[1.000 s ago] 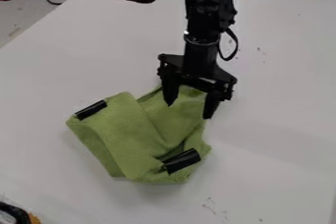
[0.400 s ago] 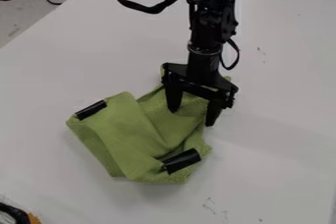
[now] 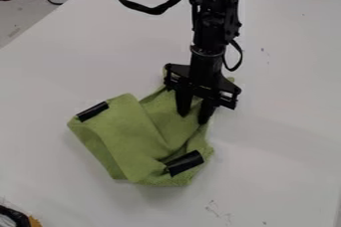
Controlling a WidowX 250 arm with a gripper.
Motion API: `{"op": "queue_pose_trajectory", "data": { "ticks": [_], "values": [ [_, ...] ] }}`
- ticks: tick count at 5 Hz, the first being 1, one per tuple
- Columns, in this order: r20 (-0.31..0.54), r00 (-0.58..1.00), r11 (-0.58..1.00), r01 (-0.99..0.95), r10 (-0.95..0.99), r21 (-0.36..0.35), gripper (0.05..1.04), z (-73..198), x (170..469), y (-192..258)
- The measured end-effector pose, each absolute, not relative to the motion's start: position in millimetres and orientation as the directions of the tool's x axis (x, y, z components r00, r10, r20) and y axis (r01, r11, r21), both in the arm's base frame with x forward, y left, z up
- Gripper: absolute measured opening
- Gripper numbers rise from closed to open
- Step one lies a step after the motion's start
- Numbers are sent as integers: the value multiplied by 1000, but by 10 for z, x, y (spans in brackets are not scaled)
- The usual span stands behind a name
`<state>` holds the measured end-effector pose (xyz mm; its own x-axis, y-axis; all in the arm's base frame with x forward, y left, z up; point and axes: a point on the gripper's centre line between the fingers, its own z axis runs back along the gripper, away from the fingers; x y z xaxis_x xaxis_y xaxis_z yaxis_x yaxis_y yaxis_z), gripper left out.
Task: Unfolded the cloth from left to right
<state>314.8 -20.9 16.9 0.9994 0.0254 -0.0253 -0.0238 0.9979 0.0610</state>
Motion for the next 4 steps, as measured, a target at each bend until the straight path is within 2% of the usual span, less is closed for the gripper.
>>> {"op": "queue_pose_trajectory", "data": {
  "ticks": [1,2,3,4],
  "values": [
    [-31,999,998,-25,27,63,190,196,3159,-208],
    [-28,999,998,-21,22,66,71,206,3172,-204],
    [-18,999,996,-36,38,80,56,247,3178,-165],
    [25,998,995,-67,65,80,56,467,3192,-80]
  ]
}}
